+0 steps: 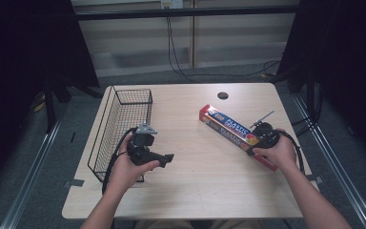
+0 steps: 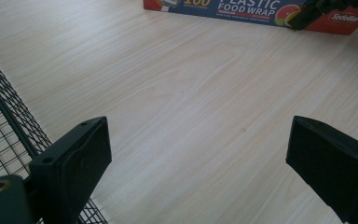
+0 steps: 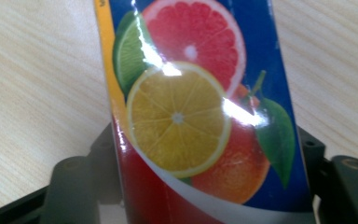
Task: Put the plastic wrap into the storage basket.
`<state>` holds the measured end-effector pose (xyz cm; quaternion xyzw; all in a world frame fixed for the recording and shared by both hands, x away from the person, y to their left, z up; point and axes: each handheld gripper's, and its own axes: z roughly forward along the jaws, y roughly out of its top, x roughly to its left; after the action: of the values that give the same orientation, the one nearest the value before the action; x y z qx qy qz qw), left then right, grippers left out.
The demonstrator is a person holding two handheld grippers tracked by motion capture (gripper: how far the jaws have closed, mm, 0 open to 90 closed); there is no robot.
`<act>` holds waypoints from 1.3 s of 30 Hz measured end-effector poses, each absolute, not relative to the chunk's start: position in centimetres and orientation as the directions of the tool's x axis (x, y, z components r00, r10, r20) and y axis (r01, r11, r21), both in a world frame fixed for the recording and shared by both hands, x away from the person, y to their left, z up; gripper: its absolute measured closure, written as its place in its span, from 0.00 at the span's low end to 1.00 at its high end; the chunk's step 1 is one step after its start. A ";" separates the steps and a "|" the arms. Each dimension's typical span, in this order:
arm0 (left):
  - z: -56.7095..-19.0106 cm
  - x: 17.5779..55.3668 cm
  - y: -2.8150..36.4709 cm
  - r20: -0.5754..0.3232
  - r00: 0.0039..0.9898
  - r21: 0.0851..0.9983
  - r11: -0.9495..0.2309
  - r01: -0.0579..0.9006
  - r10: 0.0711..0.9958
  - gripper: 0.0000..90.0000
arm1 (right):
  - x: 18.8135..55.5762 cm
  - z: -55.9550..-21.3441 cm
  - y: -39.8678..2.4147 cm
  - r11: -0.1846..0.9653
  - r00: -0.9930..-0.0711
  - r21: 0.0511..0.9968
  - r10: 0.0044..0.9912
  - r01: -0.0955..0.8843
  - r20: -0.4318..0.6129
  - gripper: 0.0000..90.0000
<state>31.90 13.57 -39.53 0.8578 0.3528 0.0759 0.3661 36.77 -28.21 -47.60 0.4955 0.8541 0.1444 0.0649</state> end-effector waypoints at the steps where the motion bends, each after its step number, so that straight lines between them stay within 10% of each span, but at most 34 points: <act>1: -39.5 31.9 13.6 -0.127 0.740 0.680 -0.485 0.549 0.660 0.07 | 36.8 -47.6 -28.2 0.482 -0.514 0.316 0.857 0.817 0.023 0.38; 39: -37.9 33.2 11.4 -0.155 0.820 0.700 -0.524 0.484 0.550 0.00 | 33.3 -43.4 -28.0 0.540 -0.622 0.406 0.777 0.737 0.096 0.47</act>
<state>33.17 11.38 -37.86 0.8720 0.2967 0.0428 0.3871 33.33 -28.01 -43.36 0.4322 0.8761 0.2082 0.0481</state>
